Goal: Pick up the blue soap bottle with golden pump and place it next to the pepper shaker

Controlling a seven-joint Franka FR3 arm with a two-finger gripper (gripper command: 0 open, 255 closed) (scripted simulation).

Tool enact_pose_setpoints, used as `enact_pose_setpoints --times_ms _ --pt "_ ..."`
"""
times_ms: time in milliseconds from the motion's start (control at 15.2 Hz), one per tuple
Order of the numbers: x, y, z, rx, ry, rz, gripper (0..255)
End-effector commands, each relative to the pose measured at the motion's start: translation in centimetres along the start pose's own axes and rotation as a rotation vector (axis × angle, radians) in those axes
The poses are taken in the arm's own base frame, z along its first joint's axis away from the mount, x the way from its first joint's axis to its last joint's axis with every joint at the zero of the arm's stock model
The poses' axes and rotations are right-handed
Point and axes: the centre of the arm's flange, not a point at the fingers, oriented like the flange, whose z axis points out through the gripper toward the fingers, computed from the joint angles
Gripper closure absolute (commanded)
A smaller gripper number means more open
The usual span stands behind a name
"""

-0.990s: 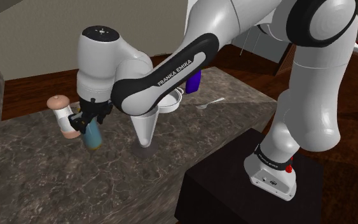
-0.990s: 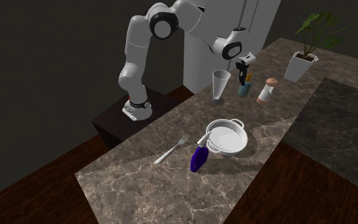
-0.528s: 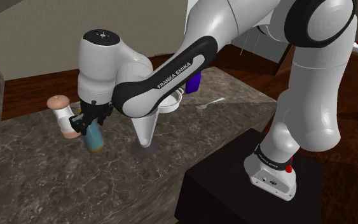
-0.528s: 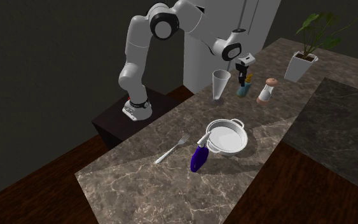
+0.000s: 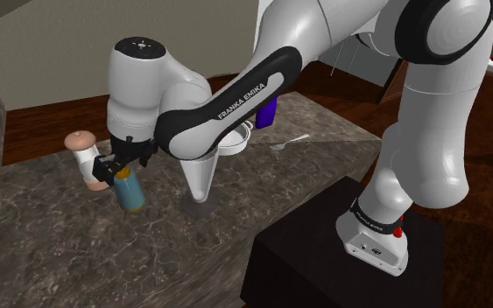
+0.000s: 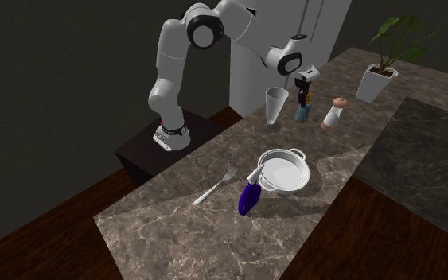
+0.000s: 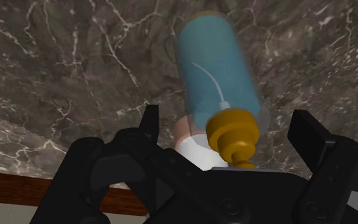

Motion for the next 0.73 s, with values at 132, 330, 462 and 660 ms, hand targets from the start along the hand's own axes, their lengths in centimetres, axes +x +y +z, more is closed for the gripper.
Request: enact_pose_setpoints --times_ms 132,330,462,660 --pt "0.0 0.0 -4.5 0.000 0.000 0.000 0" --pt "0.0 0.0 -4.5 0.000 0.000 0.000 0" --pt "0.0 0.0 -4.5 0.000 0.000 0.000 0" --pt "0.0 0.0 -4.5 0.000 0.000 0.000 0"
